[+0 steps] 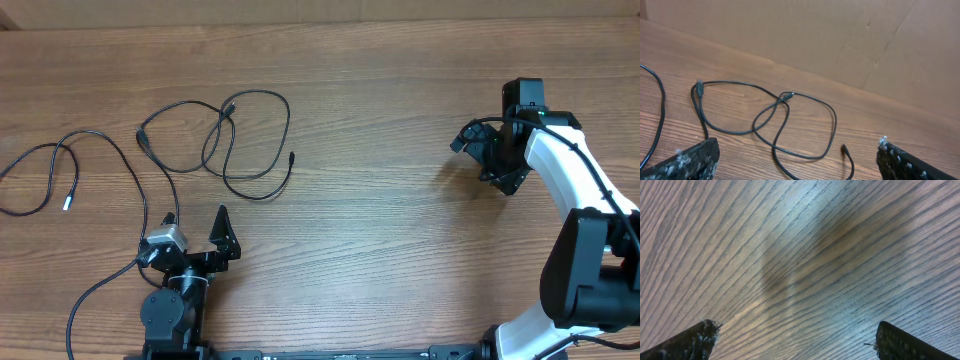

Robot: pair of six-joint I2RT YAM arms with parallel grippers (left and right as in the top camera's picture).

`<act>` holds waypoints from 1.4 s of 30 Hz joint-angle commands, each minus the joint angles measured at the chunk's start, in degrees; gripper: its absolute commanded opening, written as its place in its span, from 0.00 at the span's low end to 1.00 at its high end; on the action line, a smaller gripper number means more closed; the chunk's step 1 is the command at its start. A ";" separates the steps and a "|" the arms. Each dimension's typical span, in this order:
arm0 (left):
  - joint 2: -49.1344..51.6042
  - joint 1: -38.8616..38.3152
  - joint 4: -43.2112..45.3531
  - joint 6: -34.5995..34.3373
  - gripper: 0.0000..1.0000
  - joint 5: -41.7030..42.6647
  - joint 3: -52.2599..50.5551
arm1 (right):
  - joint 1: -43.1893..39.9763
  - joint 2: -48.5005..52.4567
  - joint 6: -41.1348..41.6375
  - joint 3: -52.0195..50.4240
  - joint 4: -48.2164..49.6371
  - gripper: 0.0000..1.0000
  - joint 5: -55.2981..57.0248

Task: Untangle cables

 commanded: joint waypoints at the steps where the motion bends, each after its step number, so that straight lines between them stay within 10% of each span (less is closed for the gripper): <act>1: -0.55 0.50 0.04 1.29 1.00 0.83 -0.20 | 0.09 -0.09 0.20 0.39 0.28 1.00 0.57; 14: -0.55 0.50 0.04 1.29 1.00 0.83 -0.20 | 5.05 -21.81 0.20 0.39 0.28 1.00 0.55; 28: -0.55 0.50 0.04 1.29 1.00 0.83 -0.20 | 8.02 -70.55 0.17 0.39 -2.69 1.00 1.64; 42: -0.55 0.50 0.04 1.29 1.00 0.83 -0.20 | 7.93 -91.21 1.49 -11.43 -9.46 1.00 0.79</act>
